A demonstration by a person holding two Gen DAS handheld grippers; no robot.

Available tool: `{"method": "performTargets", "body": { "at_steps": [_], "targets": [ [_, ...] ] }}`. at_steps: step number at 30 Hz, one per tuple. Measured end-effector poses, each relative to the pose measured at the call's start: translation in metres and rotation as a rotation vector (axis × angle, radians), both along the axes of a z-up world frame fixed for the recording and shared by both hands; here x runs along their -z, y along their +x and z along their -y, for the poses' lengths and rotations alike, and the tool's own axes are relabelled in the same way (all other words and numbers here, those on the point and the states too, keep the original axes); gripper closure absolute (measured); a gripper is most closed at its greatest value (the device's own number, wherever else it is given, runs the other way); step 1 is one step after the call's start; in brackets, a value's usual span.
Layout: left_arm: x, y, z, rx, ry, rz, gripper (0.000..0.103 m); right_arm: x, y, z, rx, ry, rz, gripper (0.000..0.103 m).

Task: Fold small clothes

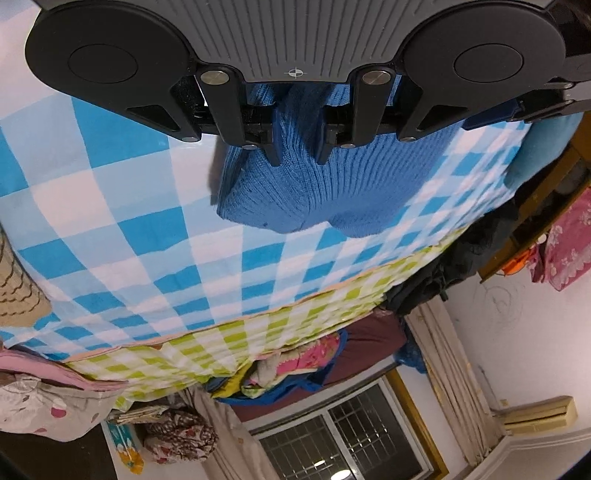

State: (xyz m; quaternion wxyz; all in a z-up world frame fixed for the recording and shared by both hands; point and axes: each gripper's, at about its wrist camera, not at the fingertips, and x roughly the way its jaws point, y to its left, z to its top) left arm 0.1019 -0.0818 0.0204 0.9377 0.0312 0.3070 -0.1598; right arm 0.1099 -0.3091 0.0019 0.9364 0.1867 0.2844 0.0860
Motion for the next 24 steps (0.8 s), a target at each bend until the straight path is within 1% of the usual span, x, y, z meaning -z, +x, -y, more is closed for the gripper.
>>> {"method": "performTargets", "body": {
  "at_steps": [1, 3, 5, 8, 10, 12, 14, 16, 20, 24],
  "targets": [
    [-0.002, 0.0, -0.001, -0.005, -0.009, 0.008, 0.044, -0.003, -0.003, -0.001, 0.003, -0.012, 0.014, 0.086],
    [-0.006, 0.004, -0.001, -0.012, -0.024, 0.024, 0.044, -0.008, -0.009, -0.004, 0.004, -0.034, 0.044, 0.078],
    [-0.01, 0.013, 0.003, -0.02, -0.016, 0.038, 0.044, -0.01, -0.011, -0.007, 0.0, -0.051, 0.065, 0.078],
    [-0.012, 0.032, 0.01, -0.031, -0.008, 0.042, 0.044, -0.006, -0.007, -0.01, -0.01, -0.076, 0.045, 0.078],
    [-0.006, 0.043, 0.015, -0.049, 0.028, 0.037, 0.044, -0.001, -0.002, -0.009, -0.015, -0.08, 0.023, 0.078],
    [0.003, 0.049, 0.014, -0.049, 0.03, 0.016, 0.043, 0.0, -0.001, -0.008, -0.018, -0.076, 0.021, 0.078],
    [0.006, 0.049, 0.012, -0.052, 0.026, 0.012, 0.042, 0.001, -0.001, -0.007, -0.019, -0.072, 0.02, 0.078],
    [0.004, 0.046, 0.01, -0.059, 0.016, 0.012, 0.042, -0.001, -0.004, -0.007, -0.013, -0.079, 0.021, 0.078],
    [-0.005, 0.03, 0.001, -0.073, -0.001, 0.031, 0.043, -0.017, -0.026, -0.013, 0.012, -0.115, 0.061, 0.078],
    [-0.008, 0.008, -0.012, -0.066, -0.036, 0.04, 0.043, -0.029, -0.05, -0.024, -0.022, -0.086, 0.072, 0.078]
  ]
}}
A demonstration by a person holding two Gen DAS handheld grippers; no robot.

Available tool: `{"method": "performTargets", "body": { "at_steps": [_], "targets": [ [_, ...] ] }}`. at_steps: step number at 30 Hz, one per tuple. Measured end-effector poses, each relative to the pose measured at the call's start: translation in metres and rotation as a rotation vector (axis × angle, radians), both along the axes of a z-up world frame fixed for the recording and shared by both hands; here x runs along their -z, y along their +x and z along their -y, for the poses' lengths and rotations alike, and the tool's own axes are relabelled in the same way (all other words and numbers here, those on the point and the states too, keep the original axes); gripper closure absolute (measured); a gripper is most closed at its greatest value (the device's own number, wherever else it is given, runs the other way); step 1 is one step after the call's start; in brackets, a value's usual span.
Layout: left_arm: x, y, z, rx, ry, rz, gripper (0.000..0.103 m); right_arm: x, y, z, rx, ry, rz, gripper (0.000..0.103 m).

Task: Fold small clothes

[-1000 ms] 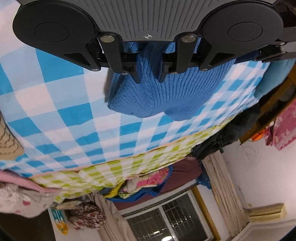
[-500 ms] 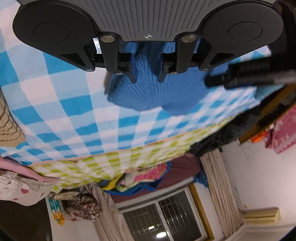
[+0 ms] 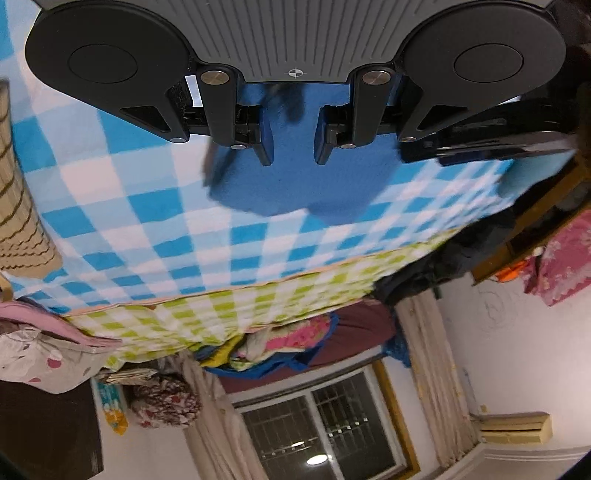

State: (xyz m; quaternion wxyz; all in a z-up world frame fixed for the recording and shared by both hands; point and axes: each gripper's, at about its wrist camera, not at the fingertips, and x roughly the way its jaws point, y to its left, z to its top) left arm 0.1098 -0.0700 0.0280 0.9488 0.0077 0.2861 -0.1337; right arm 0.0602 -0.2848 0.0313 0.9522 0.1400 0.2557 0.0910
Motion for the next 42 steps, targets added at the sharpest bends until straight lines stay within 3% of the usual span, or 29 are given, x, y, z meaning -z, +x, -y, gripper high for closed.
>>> {"method": "performTargets", "body": {
  "at_steps": [4, 8, 16, 21, 26, 42],
  "targets": [
    [0.012, -0.011, -0.005, 0.016, -0.003, -0.038, 0.043, 0.011, -0.018, -0.019, -0.027, -0.049, -0.064, 0.078],
    [0.026, -0.015, -0.002, 0.031, 0.04, -0.094, 0.042, 0.031, -0.016, -0.018, 0.038, -0.074, -0.17, 0.078],
    [0.026, -0.036, -0.009, 0.035, -0.015, -0.117, 0.043, 0.019, -0.032, -0.02, 0.065, -0.071, -0.179, 0.077],
    [0.03, -0.044, -0.009, 0.043, -0.003, -0.143, 0.042, 0.027, -0.035, -0.026, 0.088, -0.115, -0.228, 0.075],
    [0.026, -0.051, -0.011, 0.045, -0.013, -0.145, 0.042, 0.02, -0.04, -0.032, 0.083, -0.169, -0.221, 0.075],
    [0.029, -0.065, -0.012, 0.071, -0.02, -0.172, 0.04, 0.027, -0.049, -0.039, 0.09, -0.223, -0.271, 0.073]
  ]
}}
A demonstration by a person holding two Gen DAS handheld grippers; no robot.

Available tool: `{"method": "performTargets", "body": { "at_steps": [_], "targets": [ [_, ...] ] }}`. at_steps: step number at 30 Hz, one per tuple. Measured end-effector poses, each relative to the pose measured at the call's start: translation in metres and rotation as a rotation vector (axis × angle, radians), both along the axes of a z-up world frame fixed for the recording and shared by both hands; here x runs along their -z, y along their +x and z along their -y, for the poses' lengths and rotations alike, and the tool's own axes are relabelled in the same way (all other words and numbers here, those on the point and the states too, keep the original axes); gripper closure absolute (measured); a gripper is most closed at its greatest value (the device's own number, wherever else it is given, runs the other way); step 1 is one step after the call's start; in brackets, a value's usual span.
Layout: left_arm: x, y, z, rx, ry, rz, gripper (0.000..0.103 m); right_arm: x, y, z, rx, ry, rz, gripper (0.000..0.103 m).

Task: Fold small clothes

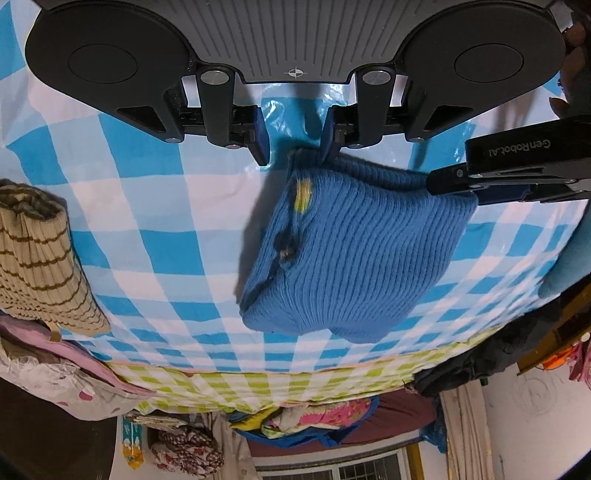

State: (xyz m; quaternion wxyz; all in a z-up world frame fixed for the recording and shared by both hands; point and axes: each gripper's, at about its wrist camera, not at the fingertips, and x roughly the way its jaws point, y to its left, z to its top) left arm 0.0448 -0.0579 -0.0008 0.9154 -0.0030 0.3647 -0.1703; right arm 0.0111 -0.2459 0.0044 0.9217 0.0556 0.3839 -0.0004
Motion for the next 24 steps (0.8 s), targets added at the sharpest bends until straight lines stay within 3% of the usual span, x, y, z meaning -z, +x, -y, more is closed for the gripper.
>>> {"method": "performTargets", "body": {
  "at_steps": [24],
  "targets": [
    [0.0093, -0.0092, 0.0019, 0.019, 0.02, -0.027, 0.038, 0.0041, -0.008, -0.006, 0.012, 0.015, -0.016, 0.068]
  ]
}}
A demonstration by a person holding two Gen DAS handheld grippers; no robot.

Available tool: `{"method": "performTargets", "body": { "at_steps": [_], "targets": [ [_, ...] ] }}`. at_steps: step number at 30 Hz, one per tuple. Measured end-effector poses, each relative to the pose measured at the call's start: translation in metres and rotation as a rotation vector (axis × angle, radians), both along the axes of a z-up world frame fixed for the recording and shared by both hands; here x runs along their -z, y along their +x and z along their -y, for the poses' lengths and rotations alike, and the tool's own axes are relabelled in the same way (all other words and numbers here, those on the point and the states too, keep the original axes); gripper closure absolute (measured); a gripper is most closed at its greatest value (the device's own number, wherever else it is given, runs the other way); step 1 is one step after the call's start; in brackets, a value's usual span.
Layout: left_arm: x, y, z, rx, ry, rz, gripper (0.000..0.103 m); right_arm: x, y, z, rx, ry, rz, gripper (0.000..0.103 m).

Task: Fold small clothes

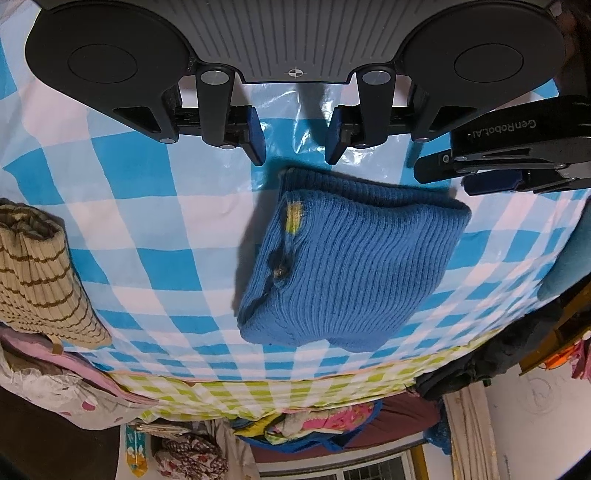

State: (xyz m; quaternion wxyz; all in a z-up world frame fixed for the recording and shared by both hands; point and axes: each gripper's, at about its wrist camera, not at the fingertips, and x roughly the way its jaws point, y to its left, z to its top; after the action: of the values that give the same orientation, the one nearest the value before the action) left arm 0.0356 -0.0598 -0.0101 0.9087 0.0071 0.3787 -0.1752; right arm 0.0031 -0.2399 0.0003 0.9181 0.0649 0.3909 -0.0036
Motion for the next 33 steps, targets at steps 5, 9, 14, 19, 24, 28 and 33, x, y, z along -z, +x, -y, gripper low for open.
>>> {"method": "performTargets", "body": {
  "at_steps": [5, 9, 14, 19, 24, 28, 33],
  "targets": [
    [0.0, -0.002, -0.001, -0.004, 0.0, -0.002, 0.036, 0.0, -0.003, -0.002, -0.006, 0.003, -0.001, 0.068],
    [0.0, -0.004, -0.001, -0.003, 0.005, 0.0, 0.032, 0.0, -0.005, -0.004, -0.008, 0.007, 0.0, 0.067],
    [0.0, -0.007, 0.0, -0.003, 0.016, 0.001, 0.029, 0.0, -0.009, -0.007, -0.007, 0.012, -0.002, 0.066],
    [-0.002, -0.009, 0.001, -0.013, 0.035, 0.009, 0.022, 0.0, -0.014, -0.009, -0.004, 0.009, 0.004, 0.061],
    [-0.002, -0.013, 0.002, -0.01, 0.053, 0.02, 0.017, -0.003, -0.02, -0.011, 0.0, 0.005, 0.019, 0.058],
    [-0.003, -0.017, 0.001, -0.014, 0.06, 0.024, 0.014, -0.004, -0.022, -0.011, 0.011, 0.002, 0.023, 0.056],
    [-0.004, -0.022, 0.001, -0.016, 0.084, 0.033, 0.008, -0.004, -0.024, -0.011, 0.016, 0.004, 0.023, 0.055]
  ]
}}
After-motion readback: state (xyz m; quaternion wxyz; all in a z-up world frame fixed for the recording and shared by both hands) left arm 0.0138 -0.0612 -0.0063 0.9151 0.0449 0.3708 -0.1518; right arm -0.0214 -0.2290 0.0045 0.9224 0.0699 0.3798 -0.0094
